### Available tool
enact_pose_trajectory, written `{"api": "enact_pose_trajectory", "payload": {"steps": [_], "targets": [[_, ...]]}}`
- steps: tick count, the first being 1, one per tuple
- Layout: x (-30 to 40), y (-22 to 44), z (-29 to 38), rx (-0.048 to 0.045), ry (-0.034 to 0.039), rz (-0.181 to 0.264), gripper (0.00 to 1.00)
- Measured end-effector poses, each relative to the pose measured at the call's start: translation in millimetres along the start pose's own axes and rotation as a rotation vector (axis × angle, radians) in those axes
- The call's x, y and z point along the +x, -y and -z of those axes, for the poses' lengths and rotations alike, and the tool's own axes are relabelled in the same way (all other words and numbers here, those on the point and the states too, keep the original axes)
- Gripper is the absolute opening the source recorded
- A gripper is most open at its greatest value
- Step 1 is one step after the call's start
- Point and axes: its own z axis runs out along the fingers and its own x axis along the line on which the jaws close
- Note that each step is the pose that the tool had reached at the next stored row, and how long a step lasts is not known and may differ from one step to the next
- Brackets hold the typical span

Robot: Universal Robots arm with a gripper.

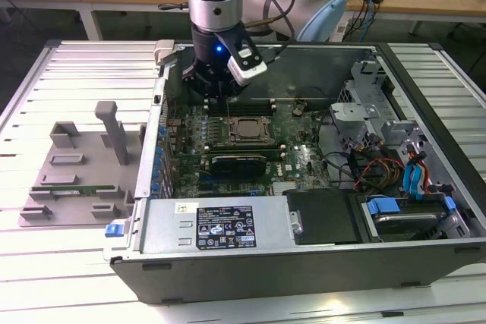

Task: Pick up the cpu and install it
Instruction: 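Install the first cpu locking lever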

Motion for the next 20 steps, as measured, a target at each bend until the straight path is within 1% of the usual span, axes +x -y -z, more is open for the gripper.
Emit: {"api": "enact_pose_trajectory", "payload": {"steps": [1,2,3,4,5,6,7,9,10,11,12,14,16,17,18,19,20], "targets": [[0.0,0.1,-0.1,-0.0318,0.0014,-0.001,0.11],[0.0,0.2,-0.1,-0.0407,0.0017,-0.002,0.11],[0.0,0.2,-0.2,-0.0433,0.0018,-0.002,0.11],[0.1,0.3,-0.2,-0.0524,0.0023,-0.002,0.11],[0.2,0.4,-0.3,-0.0703,0.0031,-0.003,0.11],[0.2,0.4,-0.4,-0.0785,0.0035,-0.004,0.11],[0.2,0.5,-0.4,-0.0843,0.0038,-0.004,0.11],[0.2,0.5,-0.5,-0.0880,0.0038,-0.004,0.11],[0.2,0.6,-0.8,-0.1089,0.0048,-0.005,0.11],[0.2,0.6,-1.0,-0.1224,0.0054,-0.006,0.11],[0.3,0.7,-1.2,-0.1324,0.0059,-0.006,0.11],[1.0,0.8,-2.4,-0.1493,0.0066,-0.007,0.11],[1.5,0.9,-3.9,-0.1741,0.0073,-0.008,0.11],[1.5,0.9,-4.2,-0.1800,0.0073,-0.008,0.11],[1.5,0.9,-4.7,-0.1884,0.0075,-0.009,0.11],[1.5,0.9,-5.2,-0.1941,0.0076,-0.009,0.11],[1.5,1.0,-5.2,-0.1940,0.0074,-0.009,0.11]]}}
